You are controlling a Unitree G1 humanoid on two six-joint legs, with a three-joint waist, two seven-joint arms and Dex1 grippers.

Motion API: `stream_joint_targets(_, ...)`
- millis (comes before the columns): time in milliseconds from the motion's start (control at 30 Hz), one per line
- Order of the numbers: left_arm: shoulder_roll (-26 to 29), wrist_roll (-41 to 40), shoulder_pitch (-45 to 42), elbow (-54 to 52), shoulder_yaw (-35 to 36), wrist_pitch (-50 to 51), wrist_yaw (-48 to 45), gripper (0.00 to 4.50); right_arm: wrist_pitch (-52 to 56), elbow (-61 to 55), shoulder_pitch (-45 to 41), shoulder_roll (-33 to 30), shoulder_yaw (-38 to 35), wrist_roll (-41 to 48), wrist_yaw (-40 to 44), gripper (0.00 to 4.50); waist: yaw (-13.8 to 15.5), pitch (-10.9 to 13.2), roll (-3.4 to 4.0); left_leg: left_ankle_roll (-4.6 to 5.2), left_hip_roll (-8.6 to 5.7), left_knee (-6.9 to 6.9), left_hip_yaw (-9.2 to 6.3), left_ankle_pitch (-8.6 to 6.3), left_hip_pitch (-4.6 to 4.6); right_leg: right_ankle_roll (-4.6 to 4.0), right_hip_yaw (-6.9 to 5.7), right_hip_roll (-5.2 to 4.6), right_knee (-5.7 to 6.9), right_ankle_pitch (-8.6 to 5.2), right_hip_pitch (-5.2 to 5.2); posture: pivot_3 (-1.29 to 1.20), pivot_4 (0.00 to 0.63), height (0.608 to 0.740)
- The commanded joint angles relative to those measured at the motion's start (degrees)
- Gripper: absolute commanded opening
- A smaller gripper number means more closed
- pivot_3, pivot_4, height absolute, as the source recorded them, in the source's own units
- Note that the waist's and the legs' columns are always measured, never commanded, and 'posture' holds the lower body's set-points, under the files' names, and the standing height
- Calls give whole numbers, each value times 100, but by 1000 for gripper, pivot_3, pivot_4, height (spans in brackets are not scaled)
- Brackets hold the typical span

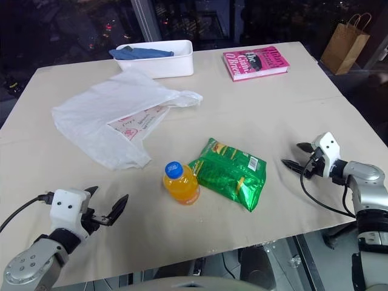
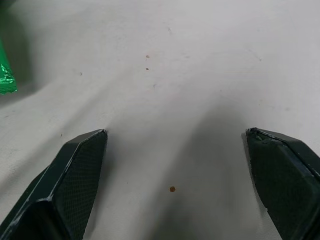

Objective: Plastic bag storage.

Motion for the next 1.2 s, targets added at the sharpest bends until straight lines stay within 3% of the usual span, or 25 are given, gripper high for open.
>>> stream_joint_targets(33, -28, -88, 121, 55, 159, -412, -214, 4469, 24, -157, -76, -103, -50, 28, 72, 4500, 0, 0, 0, 0, 0, 0, 0, 0, 0, 0, 0, 0, 0, 0, 0, 0, 150, 740)
stream_joint_targets(633, -321, 117, 290, 966, -9, -1926, -518, 4469, 160, -384, -52, -110, -141, 116, 133, 4500, 0, 1, 3, 3, 0, 0, 4, -1, 0, 0, 3, 0, -1, 0, 0, 0, 150, 740)
stream_joint_targets(1200, -383, 45, 268, 1498, -30, -2638, -713, 4469, 150, -432, 1, -107, -150, 130, 150, 4500, -1, 1, 4, 3, 0, 1, 4, -2, 1, 0, 3, 0, 0, 1, 0, 0, 150, 740)
